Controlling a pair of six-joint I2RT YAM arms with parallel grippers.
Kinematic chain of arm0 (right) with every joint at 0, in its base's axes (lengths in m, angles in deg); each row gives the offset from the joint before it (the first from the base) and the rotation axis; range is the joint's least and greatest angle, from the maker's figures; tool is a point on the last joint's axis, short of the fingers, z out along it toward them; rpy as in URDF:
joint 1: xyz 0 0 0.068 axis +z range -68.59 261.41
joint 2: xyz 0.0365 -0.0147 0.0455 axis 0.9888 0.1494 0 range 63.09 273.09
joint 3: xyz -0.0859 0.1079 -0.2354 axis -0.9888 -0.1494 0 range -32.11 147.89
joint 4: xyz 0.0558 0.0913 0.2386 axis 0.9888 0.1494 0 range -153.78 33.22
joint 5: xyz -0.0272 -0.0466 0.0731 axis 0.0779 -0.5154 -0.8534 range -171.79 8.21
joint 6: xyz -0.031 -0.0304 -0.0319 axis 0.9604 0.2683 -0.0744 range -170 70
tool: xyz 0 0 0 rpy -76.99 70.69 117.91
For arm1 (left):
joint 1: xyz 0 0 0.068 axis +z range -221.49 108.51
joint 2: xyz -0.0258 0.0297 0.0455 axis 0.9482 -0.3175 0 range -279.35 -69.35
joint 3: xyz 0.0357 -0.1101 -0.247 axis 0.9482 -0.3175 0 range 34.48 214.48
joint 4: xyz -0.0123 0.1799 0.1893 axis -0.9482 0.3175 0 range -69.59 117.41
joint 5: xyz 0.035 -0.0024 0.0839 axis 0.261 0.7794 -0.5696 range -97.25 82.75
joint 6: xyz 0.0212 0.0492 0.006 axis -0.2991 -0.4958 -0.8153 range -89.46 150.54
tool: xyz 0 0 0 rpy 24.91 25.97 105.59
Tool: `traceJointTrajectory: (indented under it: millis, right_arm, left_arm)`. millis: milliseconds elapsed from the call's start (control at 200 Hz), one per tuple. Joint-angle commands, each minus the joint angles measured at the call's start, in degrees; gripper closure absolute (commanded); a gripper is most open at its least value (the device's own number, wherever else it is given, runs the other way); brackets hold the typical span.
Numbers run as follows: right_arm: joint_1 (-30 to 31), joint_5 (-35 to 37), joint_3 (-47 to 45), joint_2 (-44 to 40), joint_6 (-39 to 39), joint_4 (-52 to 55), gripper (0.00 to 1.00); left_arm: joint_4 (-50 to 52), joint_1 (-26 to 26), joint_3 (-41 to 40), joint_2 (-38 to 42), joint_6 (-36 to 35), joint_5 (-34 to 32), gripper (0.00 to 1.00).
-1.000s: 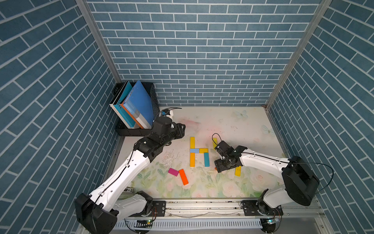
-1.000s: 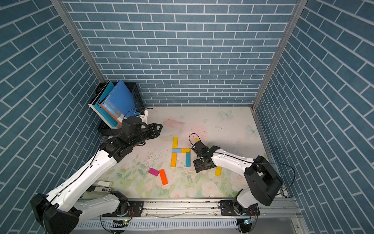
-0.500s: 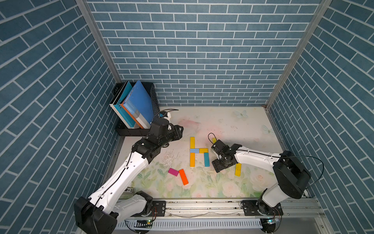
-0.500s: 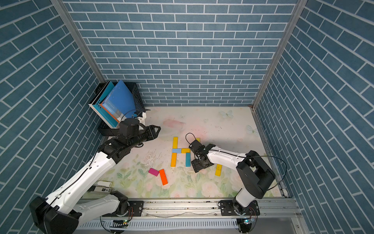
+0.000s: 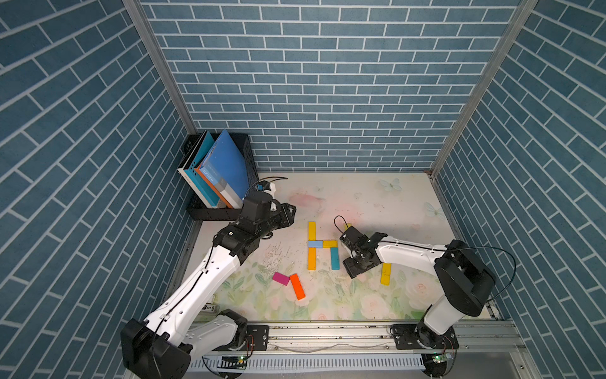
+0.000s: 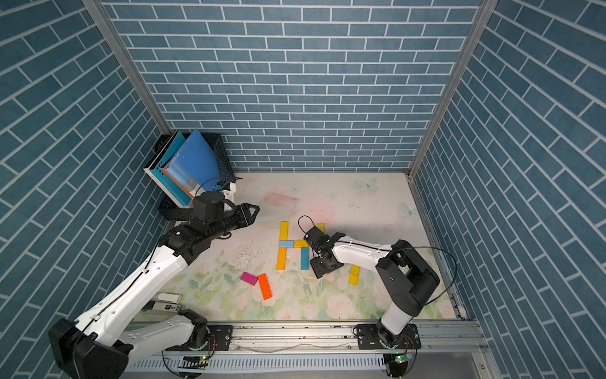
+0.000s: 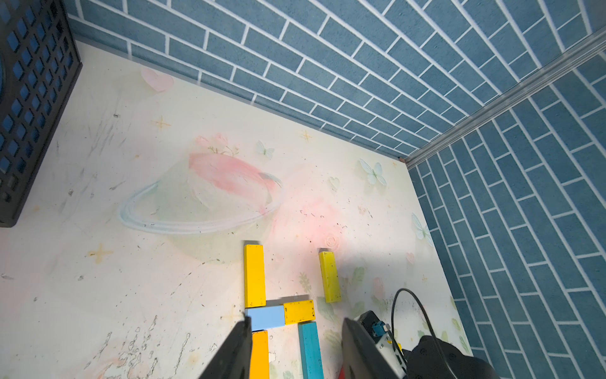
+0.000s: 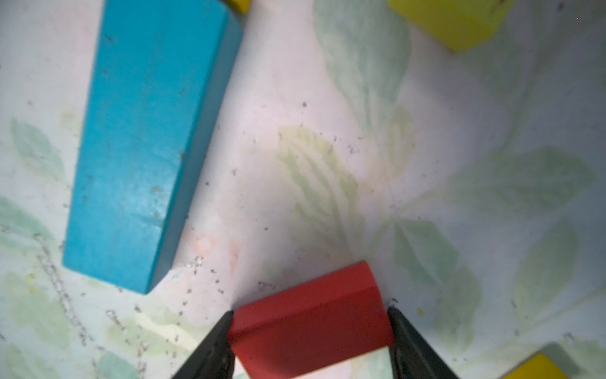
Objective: Assemble the letter h with building blocks
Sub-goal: Pick up the building block from the center of the board, then place the building block at the center of the board.
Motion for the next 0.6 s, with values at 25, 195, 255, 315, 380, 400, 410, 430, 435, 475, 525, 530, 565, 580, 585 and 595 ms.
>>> traceJointTrajectory:
  millis: [25,195,255,315,380,400,410,430,435,475,525,530,565,580,585,595]
  right_arm:
    - [-2.2,1.8,-1.1,-1.0,-2.8,-0.4,0.48]
    - [-9.3,-2.9,-1.4,-3.2,-9.0,-3.1,0.55]
    - [-9.5,-3.4,-0.5,-2.0,-11.9,-4.1,0.56]
    - [-9.5,-4.0,0.4,0.1,-15.1,-5.1,0.57]
    - [-9.6,-3.9,1.2,2.1,-17.9,-6.2,0.55]
    - [-9.6,-3.8,1.5,2.6,-18.4,-6.3,0.54]
    - [-9.6,-3.7,1.6,2.8,-18.6,-6.3,0.52]
    - [-9.6,-3.6,1.9,3.1,-19.0,-6.3,0.49]
    - [-9.6,-3.5,2.0,3.2,-19.1,-6.2,0.47]
    - [-9.5,-3.4,2.5,3.6,-19.4,-6.2,0.37]
    - [-9.4,-3.4,3.0,3.1,-19.0,-6.2,0.29]
    - [-9.4,-3.4,3.0,3.0,-18.9,-6.2,0.29]
    - [-9.4,-3.3,3.3,2.5,-18.1,-5.8,0.25]
    - [-9.4,-3.0,3.5,2.2,-17.7,-5.5,0.24]
    - [-9.4,-2.9,3.5,2.2,-17.6,-5.3,0.24]
    - [-9.4,-2.7,3.6,2.0,-17.3,-5.0,0.24]
  left_arm:
    - [0.0,0.8,-1.1,0.4,0.2,0.2,0.50]
    - [0.8,1.1,-0.8,-0.3,0.3,-0.2,0.49]
    - [1.6,1.3,-0.5,-0.9,0.3,-0.6,0.49]
    - [3.3,1.4,0.0,-2.0,0.5,-1.6,0.49]
    - [4.7,1.9,0.3,-3.2,0.9,-2.1,0.49]
    - [4.9,2.0,0.3,-3.4,1.0,-2.0,0.49]
    - [5.0,2.1,0.2,-3.5,1.0,-1.9,0.49]
    - [5.1,2.3,0.2,-3.8,1.1,-1.7,0.49]
    - [5.1,2.3,0.2,-3.8,1.1,-1.7,0.49]
    - [5.2,2.5,0.0,-4.1,1.2,-1.0,0.48]
    - [5.2,2.5,-0.2,-4.0,1.2,-0.5,0.46]
    - [5.2,2.5,-0.2,-4.0,1.2,-0.5,0.46]
    - [5.2,2.5,-0.3,-3.9,1.1,-0.4,0.45]
    - [5.1,2.5,-0.4,-3.8,1.1,-0.4,0.45]
    - [5.1,2.5,-0.3,-3.8,1.0,-0.3,0.45]
    - [5.1,2.6,-0.3,-3.8,1.0,-0.3,0.45]
